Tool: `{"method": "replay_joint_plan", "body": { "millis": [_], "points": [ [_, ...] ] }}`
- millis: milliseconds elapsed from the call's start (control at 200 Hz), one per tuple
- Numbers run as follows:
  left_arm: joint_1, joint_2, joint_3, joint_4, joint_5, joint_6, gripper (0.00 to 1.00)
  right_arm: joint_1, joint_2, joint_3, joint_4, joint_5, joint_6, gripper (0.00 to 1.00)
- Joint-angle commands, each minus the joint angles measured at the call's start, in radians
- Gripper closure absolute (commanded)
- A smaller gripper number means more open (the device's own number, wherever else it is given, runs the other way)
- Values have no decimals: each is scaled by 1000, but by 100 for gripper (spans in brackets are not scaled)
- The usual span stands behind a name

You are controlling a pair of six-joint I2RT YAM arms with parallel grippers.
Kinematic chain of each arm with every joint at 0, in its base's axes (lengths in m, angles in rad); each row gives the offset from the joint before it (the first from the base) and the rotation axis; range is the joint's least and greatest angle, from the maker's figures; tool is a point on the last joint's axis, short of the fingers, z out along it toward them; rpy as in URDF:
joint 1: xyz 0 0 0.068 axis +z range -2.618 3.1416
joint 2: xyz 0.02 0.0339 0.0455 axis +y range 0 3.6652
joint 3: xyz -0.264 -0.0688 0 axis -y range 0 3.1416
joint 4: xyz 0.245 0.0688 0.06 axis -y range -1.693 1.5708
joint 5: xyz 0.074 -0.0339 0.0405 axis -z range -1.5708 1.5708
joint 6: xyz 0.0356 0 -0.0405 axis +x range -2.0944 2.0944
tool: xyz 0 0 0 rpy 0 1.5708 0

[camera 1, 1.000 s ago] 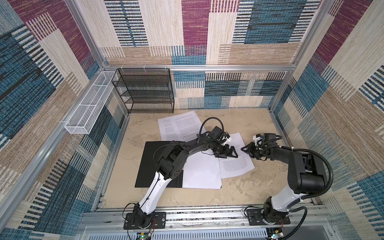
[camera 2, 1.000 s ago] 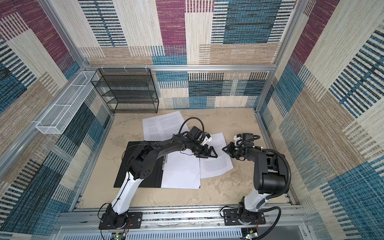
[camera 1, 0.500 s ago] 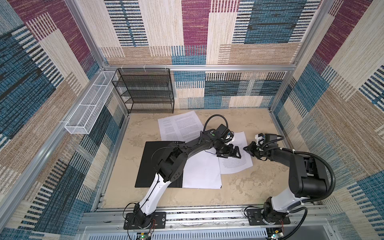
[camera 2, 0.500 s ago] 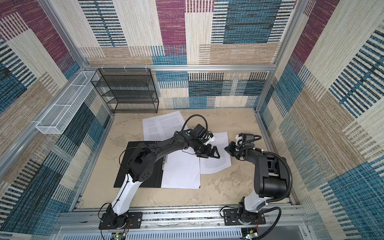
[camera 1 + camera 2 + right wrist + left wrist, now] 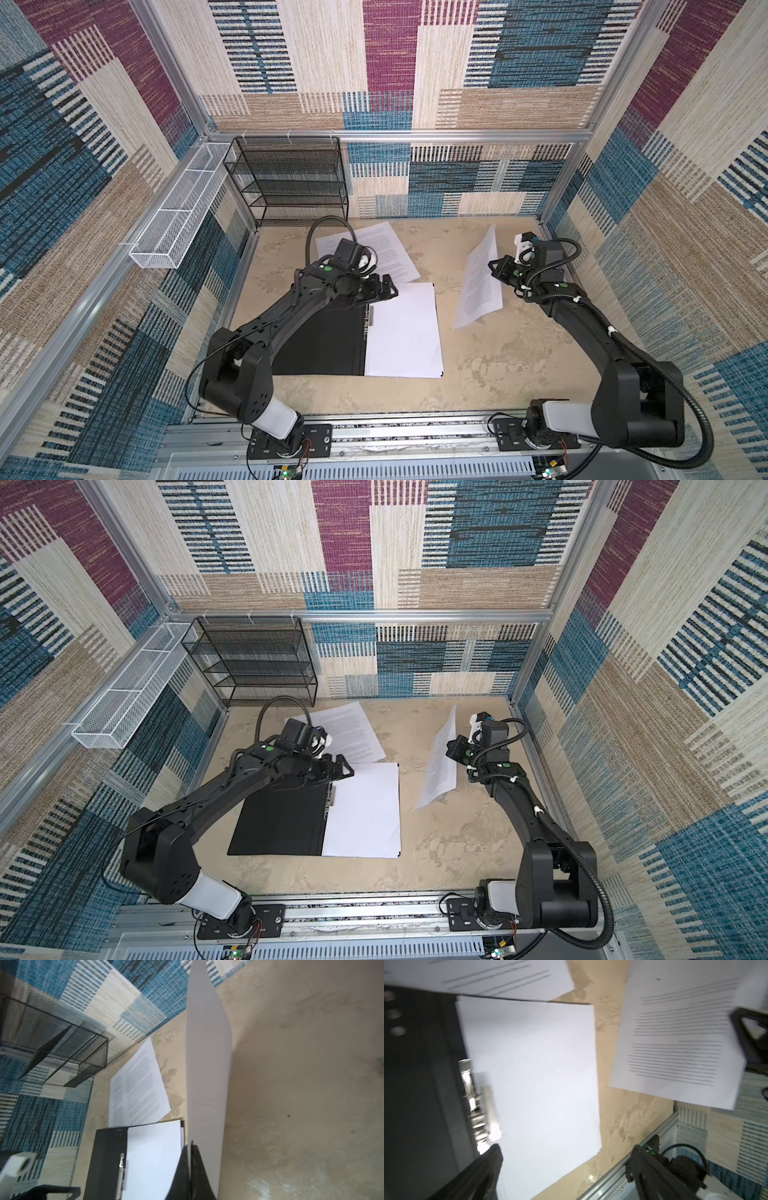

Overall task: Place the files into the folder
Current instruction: 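Lift the printed sheet upright with the right gripper while the left gripper withdraws, then lower the printed sheet onto the folder over the blank sheet with the right gripper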

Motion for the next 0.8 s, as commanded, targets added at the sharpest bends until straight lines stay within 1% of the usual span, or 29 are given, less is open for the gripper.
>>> {"method": "replay_joint_plan", "body": {
  "millis": [0,70,150,205,280,366,491,541,651,791],
  "points": [
    [87,-58,-148,37,-12,-50,4,104,-10,45,-10,23,80,100],
    [129,-68,-225,100,5,-93,3,189,9,78,23,7,131,100],
    [172,-47,-288,161,28,-144,3,278,38,91,113,-57,211,100],
    [193,-27,-313,176,21,-173,3,327,51,95,173,-85,258,100],
    [214,-3,-344,211,25,-195,3,372,46,92,214,-90,302,100],
    [220,17,-355,224,20,-202,3,377,-9,42,258,-91,352,100],
    [222,27,-366,218,-10,-200,3,376,-86,-14,202,-3,346,100],
    [224,29,-372,223,-17,-202,2,376,-94,-62,203,7,358,100],
    [227,40,-376,221,-15,-208,3,377,-99,-208,304,-5,425,100],
    [228,40,-403,242,-10,-223,3,394,-99,-327,381,62,456,100]
  ]
}}
